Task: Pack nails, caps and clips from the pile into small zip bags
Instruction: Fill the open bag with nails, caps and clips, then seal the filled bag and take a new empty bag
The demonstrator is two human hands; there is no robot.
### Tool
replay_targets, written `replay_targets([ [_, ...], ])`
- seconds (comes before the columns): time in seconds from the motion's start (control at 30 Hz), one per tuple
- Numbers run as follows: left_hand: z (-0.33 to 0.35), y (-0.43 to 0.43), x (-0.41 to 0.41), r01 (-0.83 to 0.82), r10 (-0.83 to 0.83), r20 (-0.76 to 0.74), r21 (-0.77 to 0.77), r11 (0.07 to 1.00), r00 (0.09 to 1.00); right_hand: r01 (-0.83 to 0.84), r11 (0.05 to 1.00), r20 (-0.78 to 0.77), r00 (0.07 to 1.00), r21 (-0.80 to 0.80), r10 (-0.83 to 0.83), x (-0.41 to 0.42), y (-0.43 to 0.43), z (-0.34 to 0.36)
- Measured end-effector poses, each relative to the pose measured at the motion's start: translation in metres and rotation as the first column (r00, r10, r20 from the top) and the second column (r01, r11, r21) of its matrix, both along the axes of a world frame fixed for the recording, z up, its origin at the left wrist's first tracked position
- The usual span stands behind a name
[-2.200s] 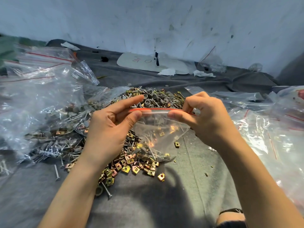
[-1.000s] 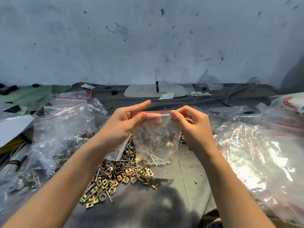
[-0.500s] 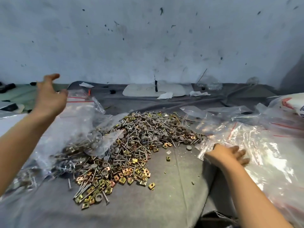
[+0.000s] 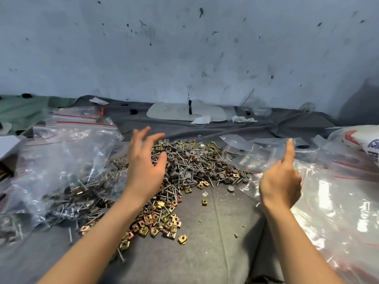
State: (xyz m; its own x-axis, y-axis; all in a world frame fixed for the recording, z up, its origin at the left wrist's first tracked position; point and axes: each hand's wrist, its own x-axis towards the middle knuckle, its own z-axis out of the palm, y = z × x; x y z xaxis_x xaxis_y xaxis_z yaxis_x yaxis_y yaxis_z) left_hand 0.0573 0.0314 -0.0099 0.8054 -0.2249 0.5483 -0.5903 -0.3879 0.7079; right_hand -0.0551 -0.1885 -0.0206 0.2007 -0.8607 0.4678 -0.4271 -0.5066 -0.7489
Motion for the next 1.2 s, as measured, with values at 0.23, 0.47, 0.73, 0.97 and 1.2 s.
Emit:
replay_targets([
  [0.23,-0.044,0.003,-0.023,0.176,-0.251,-0.234,-0.3,0.938,0.939,-0.489,0.861,0.421,0.816,0.139,0.396,0.021,0.056,0.027],
  [0.47,-0.05,0.013,-0.015,0.246,-0.532,-0.391,-0.582,0.775,0.751,-0.825,0.29,0.64,0.561,0.485,0.526,0.035,0.08,0.031],
  [0.73,-0.054,0.016,-0.008,0.156,-0.759,-0.45,-0.805,0.573,0.47,-0.802,0.285,0.564,0.579,0.525,0.589,0.038,0.078,0.021],
  [0.97,-0.056,0.016,-0.011,0.266,-0.7,-0.402,-0.722,0.639,0.59,-0.714,0.448,0.489,0.697,0.538,0.525,0.039,0.066,0.014],
  [1.2,-0.066,0.013,-0.011,0.325,-0.519,-0.414,-0.454,0.83,0.748,-0.805,0.249,0.436,0.518,0.538,0.736,0.032,0.066,0.013],
])
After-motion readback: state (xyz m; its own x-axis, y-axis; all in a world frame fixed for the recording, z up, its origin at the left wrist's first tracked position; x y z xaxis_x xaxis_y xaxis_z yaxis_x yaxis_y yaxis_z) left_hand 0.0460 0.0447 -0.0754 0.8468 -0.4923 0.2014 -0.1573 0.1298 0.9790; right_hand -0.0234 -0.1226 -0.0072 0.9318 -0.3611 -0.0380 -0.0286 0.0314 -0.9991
